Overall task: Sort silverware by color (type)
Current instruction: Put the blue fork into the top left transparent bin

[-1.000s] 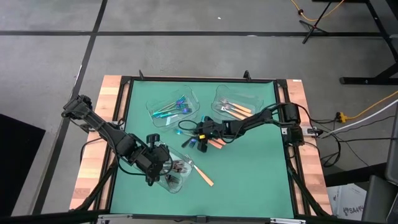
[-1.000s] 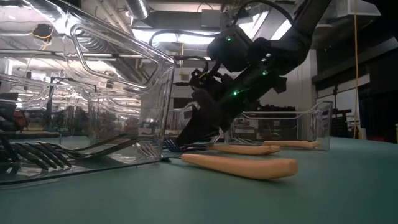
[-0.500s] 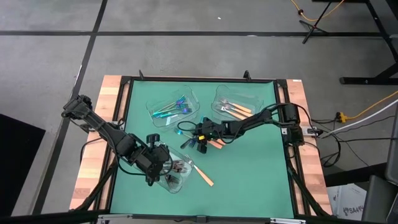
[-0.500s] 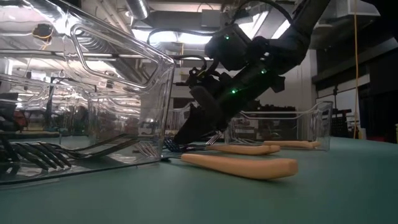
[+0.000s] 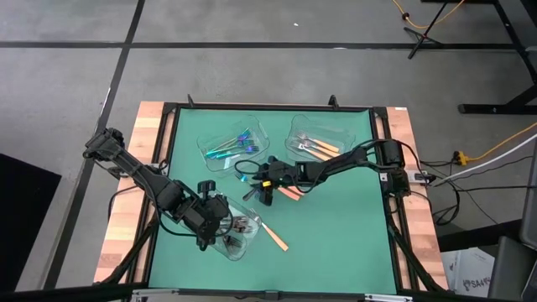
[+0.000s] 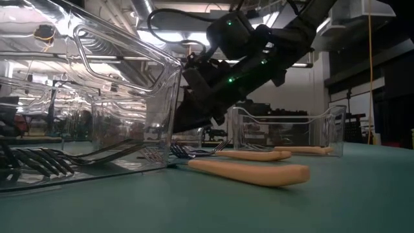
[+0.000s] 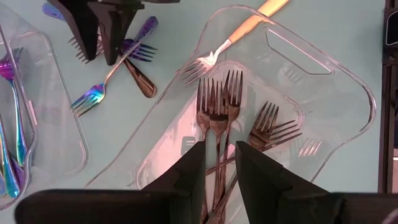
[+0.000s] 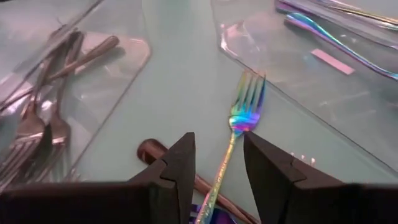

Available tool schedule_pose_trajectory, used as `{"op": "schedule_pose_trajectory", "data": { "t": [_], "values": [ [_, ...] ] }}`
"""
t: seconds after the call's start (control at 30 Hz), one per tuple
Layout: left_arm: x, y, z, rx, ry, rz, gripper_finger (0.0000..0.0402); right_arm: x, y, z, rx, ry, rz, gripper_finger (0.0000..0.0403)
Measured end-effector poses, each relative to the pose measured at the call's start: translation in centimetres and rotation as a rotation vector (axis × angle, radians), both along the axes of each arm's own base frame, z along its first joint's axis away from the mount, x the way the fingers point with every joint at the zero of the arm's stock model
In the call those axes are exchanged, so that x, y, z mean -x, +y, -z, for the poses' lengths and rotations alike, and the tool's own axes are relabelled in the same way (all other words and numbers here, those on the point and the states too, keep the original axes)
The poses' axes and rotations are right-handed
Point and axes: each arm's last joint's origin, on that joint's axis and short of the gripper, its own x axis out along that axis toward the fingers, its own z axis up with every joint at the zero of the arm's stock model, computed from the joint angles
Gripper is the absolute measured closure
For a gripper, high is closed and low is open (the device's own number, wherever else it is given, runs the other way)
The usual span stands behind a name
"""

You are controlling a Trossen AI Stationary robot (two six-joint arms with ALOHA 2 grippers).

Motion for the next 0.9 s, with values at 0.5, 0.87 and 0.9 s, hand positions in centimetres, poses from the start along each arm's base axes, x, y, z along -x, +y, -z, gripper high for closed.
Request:
{"op": "schedule_pose_trajectory", "data": {
  "t": [0.5,0.87,0.9],
  "values": [
    [0.0,0.0,0.0,0.0,-0.001,0.0,0.0321,-0.2,1.5,1.3,0.012,0.011,0.046,0.0277],
    [-0.1,0.0,0.0,0.007,-0.013,-0.002,0.0321,-2.2,1.4,2.3,0.04,0.067,0.075,0.0277],
    [-0.2,-0.1,-0.1,0.011,-0.018,-0.001,0.0321,-2.5,1.4,2.3,0.038,0.069,0.071,0.0277]
  ]
}}
